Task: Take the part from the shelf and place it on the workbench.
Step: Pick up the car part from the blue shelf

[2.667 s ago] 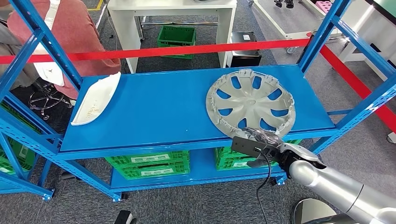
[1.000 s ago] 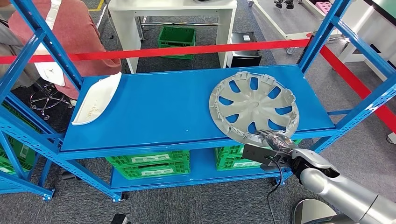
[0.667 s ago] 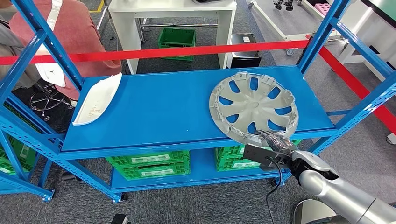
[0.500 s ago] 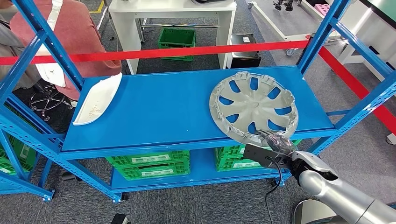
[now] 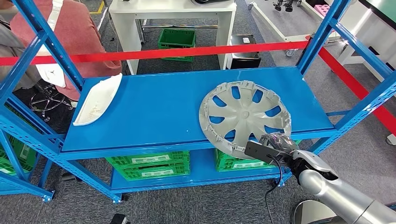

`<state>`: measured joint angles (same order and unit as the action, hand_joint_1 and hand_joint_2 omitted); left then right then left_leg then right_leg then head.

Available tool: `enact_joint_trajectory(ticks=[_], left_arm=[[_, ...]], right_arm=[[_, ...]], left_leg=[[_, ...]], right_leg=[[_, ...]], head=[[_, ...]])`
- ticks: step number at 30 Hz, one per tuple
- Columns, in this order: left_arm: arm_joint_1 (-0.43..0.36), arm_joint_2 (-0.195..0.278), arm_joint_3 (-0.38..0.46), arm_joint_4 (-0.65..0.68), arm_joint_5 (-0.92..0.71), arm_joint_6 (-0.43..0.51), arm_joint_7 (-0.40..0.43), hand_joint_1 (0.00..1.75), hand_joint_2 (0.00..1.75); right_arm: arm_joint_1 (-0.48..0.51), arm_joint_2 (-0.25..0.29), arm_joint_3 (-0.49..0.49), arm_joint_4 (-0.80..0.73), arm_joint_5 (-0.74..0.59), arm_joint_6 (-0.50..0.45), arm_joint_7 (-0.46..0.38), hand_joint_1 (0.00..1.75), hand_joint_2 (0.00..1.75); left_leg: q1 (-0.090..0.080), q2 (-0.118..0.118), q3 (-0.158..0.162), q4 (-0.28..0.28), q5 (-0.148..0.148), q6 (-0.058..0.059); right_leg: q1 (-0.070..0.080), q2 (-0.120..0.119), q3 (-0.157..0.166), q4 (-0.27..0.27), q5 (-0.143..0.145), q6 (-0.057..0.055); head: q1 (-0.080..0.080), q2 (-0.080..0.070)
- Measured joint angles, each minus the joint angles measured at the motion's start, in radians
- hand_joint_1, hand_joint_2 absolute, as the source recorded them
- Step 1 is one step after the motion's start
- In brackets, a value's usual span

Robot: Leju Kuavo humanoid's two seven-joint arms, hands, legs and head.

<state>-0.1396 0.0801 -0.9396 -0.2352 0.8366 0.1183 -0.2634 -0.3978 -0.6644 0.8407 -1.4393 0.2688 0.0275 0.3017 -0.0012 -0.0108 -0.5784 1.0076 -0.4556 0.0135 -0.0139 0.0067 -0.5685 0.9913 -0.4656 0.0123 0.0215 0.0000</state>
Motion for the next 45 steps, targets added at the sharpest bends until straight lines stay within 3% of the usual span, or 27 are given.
enact_joint_trajectory(ticks=[8, 20, 29, 38, 45], left_arm=[[0.001, 0.000, 0.000, -0.001, 0.000, 0.000, 0.000, 0.00, 0.00], [0.001, 0.000, 0.000, -0.006, 0.001, 0.005, 0.000, 0.00, 0.00], [0.001, 0.000, 0.000, -0.006, 0.012, 0.011, -0.007, 0.00, 0.00], [0.002, -0.001, 0.000, -0.006, 0.019, 0.020, -0.012, 0.00, 0.00], [0.001, -0.004, 0.000, -0.007, 0.020, 0.023, -0.012, 0.00, 0.00]], right_arm=[[0.006, 0.002, -0.011, 0.000, 0.007, 0.000, 0.006, 1.74, 1.75], [0.022, 0.004, -0.029, -0.010, 0.016, -0.020, 0.021, 1.75, 1.75], [0.069, 0.006, -0.091, -0.034, 0.013, -0.145, 0.046, 1.75, 1.75], [0.110, -0.005, -0.226, -0.136, -0.019, -0.319, 0.072, 1.75, 1.75], [0.127, -0.031, -0.329, -0.229, -0.044, -0.361, 0.077, 1.75, 1.75]], left_leg=[[0.000, 0.000, 0.001, 0.000, 0.000, 0.000], [0.000, 0.000, 0.001, 0.000, -0.001, 0.001], [0.000, 0.000, 0.000, 0.000, -0.001, 0.001], [0.000, 0.000, -0.002, 0.000, -0.001, 0.001], [0.000, 0.000, -0.003, -0.001, -0.002, 0.001]], right_leg=[[0.000, 0.000, 0.002, 0.000, 0.000, 0.000], [0.000, 0.000, 0.003, -0.001, 0.000, 0.001], [0.000, 0.000, 0.002, -0.001, 0.000, 0.001], [0.000, 0.000, -0.001, -0.001, 0.000, 0.000], [0.000, 0.000, -0.002, -0.001, -0.001, 0.000]], head=[[0.000, 0.000], [0.000, 0.000], [0.000, 0.000], [0.000, 0.000], [0.000, 0.000]])
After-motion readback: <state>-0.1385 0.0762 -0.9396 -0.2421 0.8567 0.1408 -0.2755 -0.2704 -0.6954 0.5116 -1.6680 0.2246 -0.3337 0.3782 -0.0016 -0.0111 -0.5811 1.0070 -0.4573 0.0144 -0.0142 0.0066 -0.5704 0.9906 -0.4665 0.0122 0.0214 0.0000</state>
